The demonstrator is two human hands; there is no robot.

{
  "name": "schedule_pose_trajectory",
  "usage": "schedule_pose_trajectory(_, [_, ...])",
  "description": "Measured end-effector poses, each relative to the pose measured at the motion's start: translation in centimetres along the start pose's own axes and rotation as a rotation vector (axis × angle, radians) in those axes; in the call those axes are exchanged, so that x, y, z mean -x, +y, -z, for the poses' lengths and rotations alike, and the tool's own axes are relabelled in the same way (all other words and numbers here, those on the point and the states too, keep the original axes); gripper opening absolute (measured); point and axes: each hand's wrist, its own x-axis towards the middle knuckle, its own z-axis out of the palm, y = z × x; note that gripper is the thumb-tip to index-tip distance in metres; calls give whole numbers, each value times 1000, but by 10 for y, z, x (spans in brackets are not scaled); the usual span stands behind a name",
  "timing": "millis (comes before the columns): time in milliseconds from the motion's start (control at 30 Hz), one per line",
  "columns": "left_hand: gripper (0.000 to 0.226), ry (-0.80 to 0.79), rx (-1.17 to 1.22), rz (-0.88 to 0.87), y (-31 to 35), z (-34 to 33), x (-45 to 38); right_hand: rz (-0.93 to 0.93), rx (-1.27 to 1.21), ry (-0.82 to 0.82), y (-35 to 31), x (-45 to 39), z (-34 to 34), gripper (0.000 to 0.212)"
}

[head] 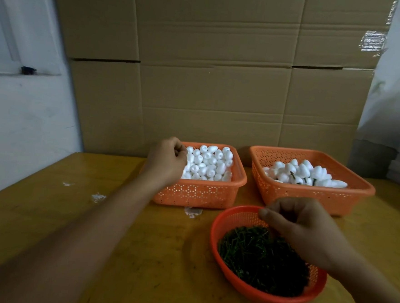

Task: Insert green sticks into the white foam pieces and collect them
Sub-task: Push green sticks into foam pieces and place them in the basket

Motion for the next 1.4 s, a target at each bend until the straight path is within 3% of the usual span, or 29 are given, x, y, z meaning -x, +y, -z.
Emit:
schedule_pose_trajectory(133, [30,-256,-296,87,-3,7,-42,68,34,-40,5,3,-2,20])
schedule_pose_trajectory(300, [6,-633,-748,151,-5,0,-67,106,75,-15,7,4,0,16])
schedule_pose_trajectory(400, [19,-736,-1002,127,-6,-9,-72,136,116,1,7,4,1,15])
schedule_pose_trajectory(467, [22,-729,-1119,96,-9,-15,-74,160,156,1,7,4,1,14])
schedule_pose_trajectory(567, [46,-724,-1176,78,-20,-24,-76,166,177,0,8,4,3,15])
schedule_pose_trajectory(767, [58,-701,-1146,54,-34,-35,-82,174,186,-2,11,4,2,12])
schedule_pose_trajectory(900, [87,-655,-1108,56,-37,-37,-83,188,214,-10,11,6,0,11])
schedule_pose_trajectory(967, [80,-655,-1109,63,-34,-36,-83,190,230,-13,12,6,0,10])
schedule_pose_trajectory(1133, [40,-675,-1002,116,-23,-31,-82,203,243,-30,14,6,3,11])
schedule_pose_trajectory(1300, [4,-388,-707,72,-24,-34,-79,201,248,-28,16,5,4,10])
schedule_pose_trajectory(1400, [18,-230,-588,40,-23,-30,-79,208,258,-19,18,4,3,11])
